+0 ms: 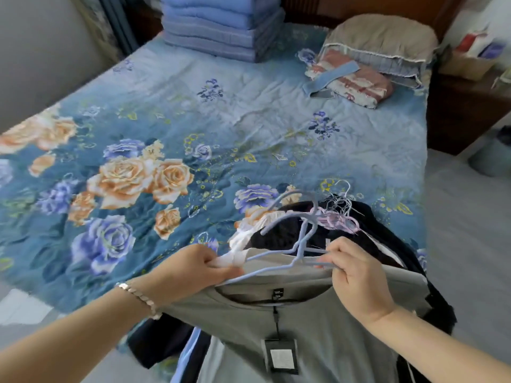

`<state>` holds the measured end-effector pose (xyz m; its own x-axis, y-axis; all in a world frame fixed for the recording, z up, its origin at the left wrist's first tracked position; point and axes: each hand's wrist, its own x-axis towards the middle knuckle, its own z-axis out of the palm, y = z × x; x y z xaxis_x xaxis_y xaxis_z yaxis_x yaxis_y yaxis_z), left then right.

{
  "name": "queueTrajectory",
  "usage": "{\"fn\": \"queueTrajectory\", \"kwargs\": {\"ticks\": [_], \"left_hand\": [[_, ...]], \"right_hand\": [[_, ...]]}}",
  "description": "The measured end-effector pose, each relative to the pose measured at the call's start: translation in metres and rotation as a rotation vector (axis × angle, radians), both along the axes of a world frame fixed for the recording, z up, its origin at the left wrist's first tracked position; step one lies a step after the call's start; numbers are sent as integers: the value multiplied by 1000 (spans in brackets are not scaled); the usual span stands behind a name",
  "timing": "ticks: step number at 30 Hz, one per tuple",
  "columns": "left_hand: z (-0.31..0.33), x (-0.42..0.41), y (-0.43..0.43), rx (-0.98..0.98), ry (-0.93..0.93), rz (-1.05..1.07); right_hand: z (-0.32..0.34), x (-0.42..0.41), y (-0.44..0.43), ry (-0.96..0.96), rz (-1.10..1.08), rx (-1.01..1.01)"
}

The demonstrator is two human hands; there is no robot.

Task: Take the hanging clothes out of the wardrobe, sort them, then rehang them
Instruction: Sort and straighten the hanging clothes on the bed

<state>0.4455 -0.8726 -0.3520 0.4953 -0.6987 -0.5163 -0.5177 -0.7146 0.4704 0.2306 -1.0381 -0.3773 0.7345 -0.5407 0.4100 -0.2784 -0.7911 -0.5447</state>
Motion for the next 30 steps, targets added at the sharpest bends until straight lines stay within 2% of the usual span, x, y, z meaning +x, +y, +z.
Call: {"fn": "queueTrajectory", "kwargs": {"ticks": [3,8,13,18,21,24,27,30], "left_hand": [[47,19,90,-68,-182,-41],[116,46,241,-110,-202,-38],[170,88,370,-266,-218,113],[196,131,461,-454,-276,449],[203,163,498,-383,-488,427],[199,209,524,-237,-732,286],[195,267,539,-112,-847,174],[190,332,538,52,-942,198]], "right_hand": [[49,35,79,-27,91,-77],[117,117,218,-89,217,-162],[171,203,347,-61,376,-211],[206,269,436,-69,503,-85],[207,306,471,97,567,53],[201,342,490,216,575,188],[189,383,496,240,563,317],[178,428,493,234,572,364]]}}
